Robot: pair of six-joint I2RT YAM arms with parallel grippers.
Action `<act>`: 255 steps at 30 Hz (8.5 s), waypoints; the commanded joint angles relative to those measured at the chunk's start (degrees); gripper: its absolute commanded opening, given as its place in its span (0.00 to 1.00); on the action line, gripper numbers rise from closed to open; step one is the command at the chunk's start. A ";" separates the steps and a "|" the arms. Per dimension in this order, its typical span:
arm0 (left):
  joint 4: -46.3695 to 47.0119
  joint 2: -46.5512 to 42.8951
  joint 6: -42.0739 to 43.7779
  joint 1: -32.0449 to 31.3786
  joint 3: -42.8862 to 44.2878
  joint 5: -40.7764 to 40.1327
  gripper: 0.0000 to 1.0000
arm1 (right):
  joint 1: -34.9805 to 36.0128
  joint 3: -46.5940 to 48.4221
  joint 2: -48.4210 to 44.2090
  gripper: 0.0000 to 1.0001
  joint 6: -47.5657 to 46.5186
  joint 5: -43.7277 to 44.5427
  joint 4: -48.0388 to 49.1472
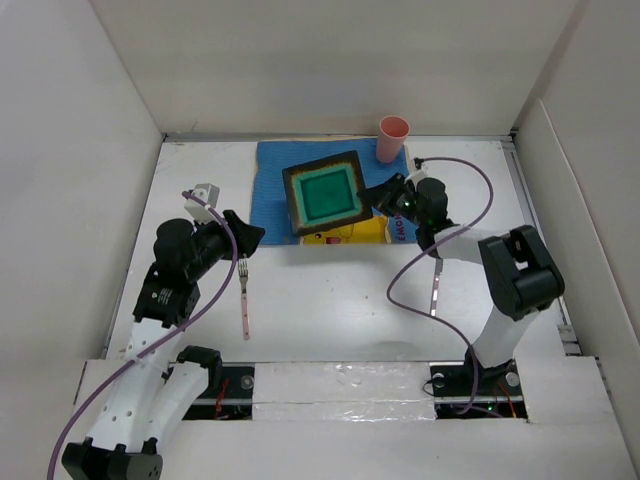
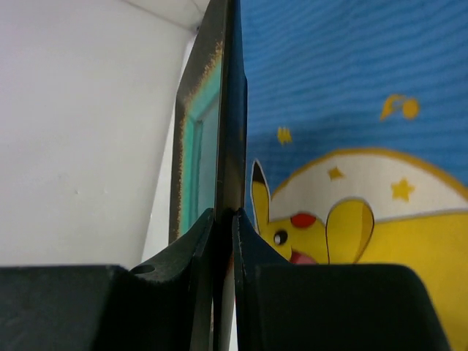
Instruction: Set the dinner table for one person
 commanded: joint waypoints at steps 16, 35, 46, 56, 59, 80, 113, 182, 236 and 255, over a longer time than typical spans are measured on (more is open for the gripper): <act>2.40 0.77 0.30 -0.25 0.92 0.87 0.39 | -3.11 16.41 15.67 0.00 11.39 -0.39 21.03; 2.57 1.12 0.30 -0.25 1.00 1.13 0.39 | -2.06 13.52 22.18 0.25 11.04 0.76 21.29; 2.57 0.68 0.30 -0.25 1.00 0.96 0.39 | -2.06 8.34 17.70 0.40 3.93 3.04 12.60; 2.75 0.06 -0.05 -0.25 0.74 0.52 0.40 | -1.97 3.50 10.50 0.44 -2.58 7.26 4.60; 2.75 -0.11 -0.23 -0.25 0.74 0.60 0.40 | -2.58 4.90 8.47 0.47 -5.47 7.53 0.65; 5.03 -0.11 -17.18 -1.03 4.07 0.95 0.49 | -2.94 -16.96 -34.67 0.41 -19.38 28.70 -53.23; -2.88 -3.98 -22.73 -13.34 22.81 -9.42 0.86 | -12.26 -4.33 -14.56 0.32 -27.81 20.35 -81.80; -3.49 -11.63 -4.88 -18.71 1.88 -28.84 0.26 | -0.30 61.95 30.18 0.00 -40.81 19.48 -76.10; -30.28 17.80 -19.82 -18.00 7.33 -27.08 0.47 | 5.50 3.68 -25.71 0.16 -37.12 19.66 -41.03; -30.57 41.28 -13.06 -1.56 4.26 -18.56 0.48 | 3.13 -2.57 -38.64 0.22 -34.84 16.84 -38.56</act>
